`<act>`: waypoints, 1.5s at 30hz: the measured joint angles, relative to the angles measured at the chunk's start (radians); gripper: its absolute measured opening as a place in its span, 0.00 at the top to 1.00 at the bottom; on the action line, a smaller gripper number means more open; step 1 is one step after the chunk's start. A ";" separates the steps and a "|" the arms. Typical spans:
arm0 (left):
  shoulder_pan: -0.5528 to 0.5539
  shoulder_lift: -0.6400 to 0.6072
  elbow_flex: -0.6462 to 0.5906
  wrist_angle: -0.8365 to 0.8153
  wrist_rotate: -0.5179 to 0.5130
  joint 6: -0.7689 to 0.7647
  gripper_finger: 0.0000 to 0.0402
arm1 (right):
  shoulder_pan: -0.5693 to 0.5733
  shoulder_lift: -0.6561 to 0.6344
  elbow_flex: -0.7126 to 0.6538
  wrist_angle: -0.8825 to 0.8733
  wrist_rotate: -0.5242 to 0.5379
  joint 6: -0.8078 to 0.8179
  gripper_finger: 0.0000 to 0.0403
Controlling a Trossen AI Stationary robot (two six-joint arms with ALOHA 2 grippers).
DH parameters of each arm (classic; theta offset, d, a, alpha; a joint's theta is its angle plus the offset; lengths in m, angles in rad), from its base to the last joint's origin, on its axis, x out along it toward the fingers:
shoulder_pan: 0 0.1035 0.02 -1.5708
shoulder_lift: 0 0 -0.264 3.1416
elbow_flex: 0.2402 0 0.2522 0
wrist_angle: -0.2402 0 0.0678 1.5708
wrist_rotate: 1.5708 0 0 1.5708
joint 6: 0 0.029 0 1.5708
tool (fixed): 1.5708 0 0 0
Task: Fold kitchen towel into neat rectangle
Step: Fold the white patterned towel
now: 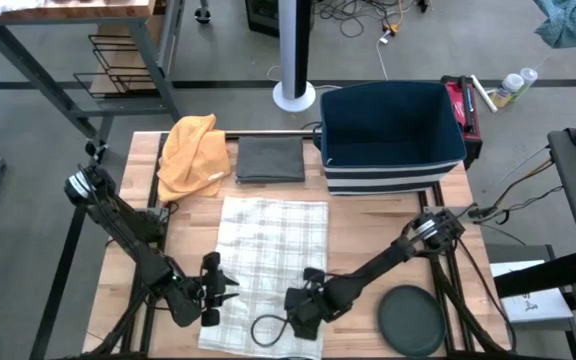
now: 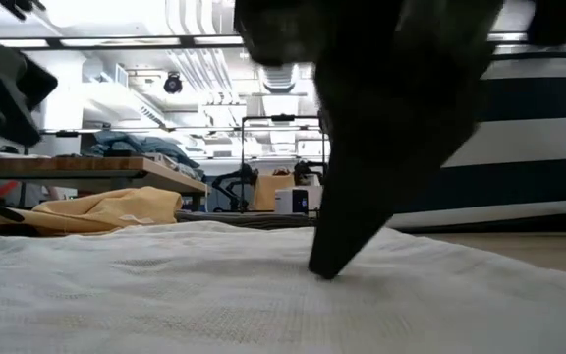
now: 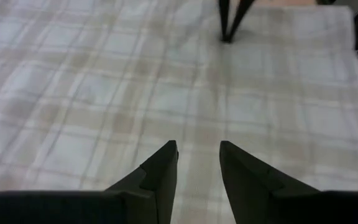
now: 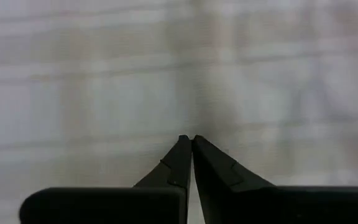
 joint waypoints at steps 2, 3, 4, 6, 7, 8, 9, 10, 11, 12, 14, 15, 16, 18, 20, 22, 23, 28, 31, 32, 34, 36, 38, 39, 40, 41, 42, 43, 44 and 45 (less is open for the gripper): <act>0.000 0.009 -0.001 0.012 -0.007 -0.022 0.72 | -0.027 0.000 -0.019 0.006 0.017 -0.028 0.97; 0.000 0.013 -0.002 0.011 -0.011 -0.037 0.72 | -0.041 0.000 -0.029 0.006 0.030 -0.033 0.97; 0.000 0.018 -0.003 0.010 -0.019 -0.049 0.72 | -0.055 -0.001 -0.036 0.001 0.044 -0.034 0.97; 0.000 0.030 -0.003 0.029 -0.032 -0.059 0.72 | -0.075 -0.004 -0.037 -0.016 0.050 -0.028 0.97; 0.000 0.038 -0.003 0.038 -0.034 -0.058 0.72 | -0.081 -0.008 -0.037 -0.017 0.050 -0.028 0.97; 0.000 0.044 -0.003 0.038 -0.033 -0.058 0.72 | -0.084 -0.013 -0.037 -0.021 0.056 -0.029 0.97; 0.001 0.051 -0.003 0.038 -0.034 -0.058 0.72 | -0.084 -0.015 -0.032 -0.029 0.069 -0.034 0.97; 0.003 0.060 -0.003 0.044 -0.043 -0.057 0.72 | -0.076 -0.020 -0.025 -0.030 0.083 -0.050 0.97; 0.003 0.070 -0.003 0.047 -0.056 -0.057 0.72 | -0.063 -0.028 -0.017 -0.031 0.097 -0.060 0.97; 0.003 0.079 -0.003 0.044 -0.068 -0.057 0.72 | -0.048 -0.041 -0.008 -0.031 0.105 -0.076 0.97; 0.005 0.099 -0.003 0.045 -0.082 -0.057 0.72 | -0.009 -0.078 0.005 -0.014 0.124 -0.091 0.97; 0.005 0.110 -0.003 0.045 -0.086 -0.057 0.72 | 0.014 -0.095 0.006 -0.011 0.145 -0.097 0.97; 0.005 0.121 -0.003 0.043 -0.085 -0.057 0.72 | 0.039 -0.107 0.005 -0.006 0.171 -0.099 0.97; 0.005 0.138 -0.004 0.043 -0.085 -0.058 0.72 | 0.091 -0.122 -0.012 0.012 0.233 -0.099 0.97; 0.005 0.156 -0.004 0.044 -0.085 -0.076 0.72 | 0.143 -0.124 -0.034 0.044 0.293 -0.084 0.97; 0.005 0.170 -0.004 0.041 -0.084 -0.097 0.72 | 0.183 -0.127 -0.051 0.075 0.319 -0.055 0.97; 0.006 0.173 -0.004 0.041 -0.084 -0.106 0.72 | 0.197 -0.130 -0.059 0.082 0.319 -0.032 0.97; 0.006 0.179 -0.004 0.046 -0.084 -0.143 0.72 | 0.233 -0.117 -0.164 0.239 0.311 0.057 0.97; 0.006 0.179 -0.003 0.045 -0.084 -0.159 0.72 | 0.245 -0.116 -0.261 0.437 0.277 0.064 0.97; 0.006 0.179 -0.002 0.045 -0.084 -0.167 0.72 | 0.248 -0.116 -0.293 0.463 0.262 0.080 0.97; 0.006 0.179 -0.002 0.045 -0.084 -0.183 0.72 | 0.252 -0.113 -0.352 0.459 0.255 0.147 0.97; 0.006 0.179 -0.002 0.045 -0.075 -0.191 0.72 | 0.257 -0.119 -0.391 0.472 0.257 0.212 0.97; 0.006 0.179 -0.002 0.044 -0.059 -0.200 0.72 | 0.265 -0.131 -0.416 0.474 0.261 0.241 0.97; 0.006 0.179 -0.002 0.043 -0.056 -0.206 0.72 | 0.269 -0.132 -0.417 0.473 0.263 0.244 0.97; 0.006 0.179 -0.002 0.042 -0.055 -0.210 0.72 | 0.272 -0.134 -0.417 0.475 0.261 0.242 0.97; 0.006 0.179 -0.002 0.043 -0.055 -0.211 0.72 | 0.275 -0.139 -0.416 0.473 0.255 0.231 0.97; 0.006 0.179 -0.002 0.043 -0.055 -0.211 0.72 | 0.277 -0.145 -0.412 0.472 0.244 0.212 0.97; 0.006 0.179 -0.002 0.042 -0.055 -0.211 0.72 | 0.279 -0.149 -0.403 0.471 0.233 0.198 0.97; 0.007 0.179 -0.002 0.043 -0.055 -0.211 0.72 | 0.283 -0.156 -0.395 0.472 0.227 0.177 0.97; 0.009 0.179 -0.002 0.042 -0.055 -0.211 0.72 | 0.286 -0.167 -0.388 0.470 0.225 0.155 0.97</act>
